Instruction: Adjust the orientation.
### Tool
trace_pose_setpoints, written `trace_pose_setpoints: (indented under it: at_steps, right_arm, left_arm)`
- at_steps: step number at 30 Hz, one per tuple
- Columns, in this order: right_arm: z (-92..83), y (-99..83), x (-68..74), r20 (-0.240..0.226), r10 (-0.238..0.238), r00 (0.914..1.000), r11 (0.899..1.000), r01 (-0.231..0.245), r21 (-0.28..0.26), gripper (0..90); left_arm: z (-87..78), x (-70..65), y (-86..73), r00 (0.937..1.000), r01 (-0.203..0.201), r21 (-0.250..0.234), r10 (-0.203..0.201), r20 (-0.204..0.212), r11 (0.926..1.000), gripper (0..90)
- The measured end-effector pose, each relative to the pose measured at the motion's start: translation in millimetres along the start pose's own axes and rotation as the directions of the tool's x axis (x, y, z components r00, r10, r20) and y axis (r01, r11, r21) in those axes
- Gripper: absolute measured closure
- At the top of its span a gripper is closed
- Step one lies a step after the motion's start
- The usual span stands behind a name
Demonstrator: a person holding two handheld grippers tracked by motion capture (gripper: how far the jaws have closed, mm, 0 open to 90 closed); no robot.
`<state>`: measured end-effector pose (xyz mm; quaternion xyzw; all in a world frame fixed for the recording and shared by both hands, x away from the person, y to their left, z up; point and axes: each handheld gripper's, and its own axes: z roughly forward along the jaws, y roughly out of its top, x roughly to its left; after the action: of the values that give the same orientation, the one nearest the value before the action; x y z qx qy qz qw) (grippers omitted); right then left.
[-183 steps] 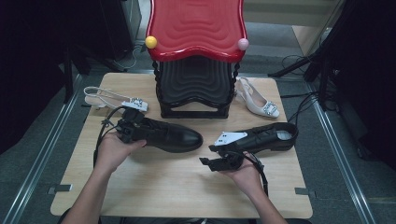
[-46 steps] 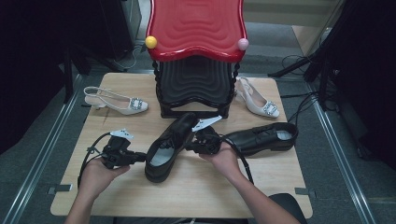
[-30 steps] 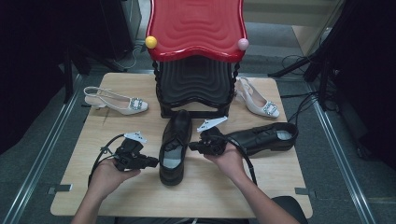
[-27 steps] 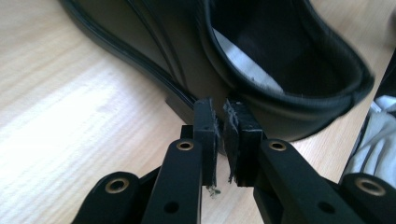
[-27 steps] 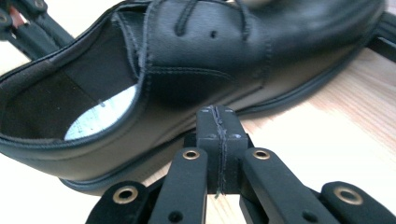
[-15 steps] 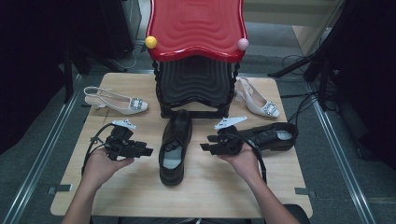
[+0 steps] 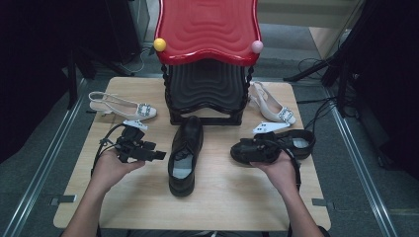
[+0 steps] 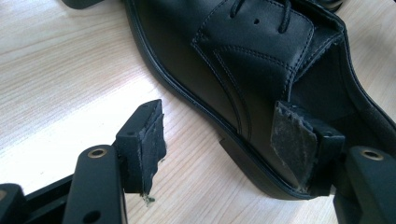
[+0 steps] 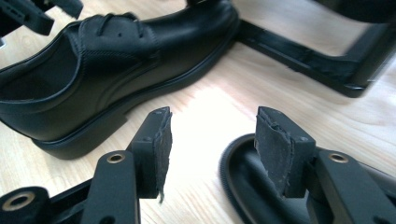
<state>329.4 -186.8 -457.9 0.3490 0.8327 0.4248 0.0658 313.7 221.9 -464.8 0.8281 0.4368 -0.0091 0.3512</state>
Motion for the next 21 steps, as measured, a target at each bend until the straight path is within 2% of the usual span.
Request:
trace_pose_setpoints:
  at_steps: [3,7,11,16,17,21]
  right_arm:
    - [-8.7,-0.5,-6.4,0.016,0.009,0.9998,1.0,-0.009,-0.005,46.6]
    - [-17.7,-1.7,-14.6,0.028,0.026,0.9993,1.0,-0.026,-0.006,54.1]
    - [-23.8,-2.1,-20.0,0.036,0.045,0.9983,0.999,-0.045,-0.016,56.5]
    - [-34.0,-3.8,-28.3,0.069,0.06,0.9958,0.998,-0.059,-0.025,59.7]
    - [-39.6,-4.6,-32.2,0.088,0.063,0.9941,0.998,-0.061,-0.025,61.1]
    - [-52.7,-7.1,-41.5,0.116,0.084,0.9896,0.996,-0.08,-0.04,68.9]
  left_arm:
    - [-0.1,0.1,0.9,1.0,-0.007,0.0,0.007,-0.001,1.0,35.3]
    - [0.9,0.9,0.7,1.0,-0.002,0.007,0.002,0.0,1.0,35.4]
    - [0.2,1.0,0.8,1.0,-0.004,0.003,0.004,0.001,1.0,35.3]
    - [0.1,2.5,1.5,1.0,-0.006,0.0,0.006,0.002,1.0,35.3]
    - [0.2,2.9,1.6,1.0,-0.006,-0.001,0.006,0.001,1.0,35.3]
    - [1.1,3.9,1.8,1.0,-0.002,-0.001,0.002,0.003,1.0,35.3]
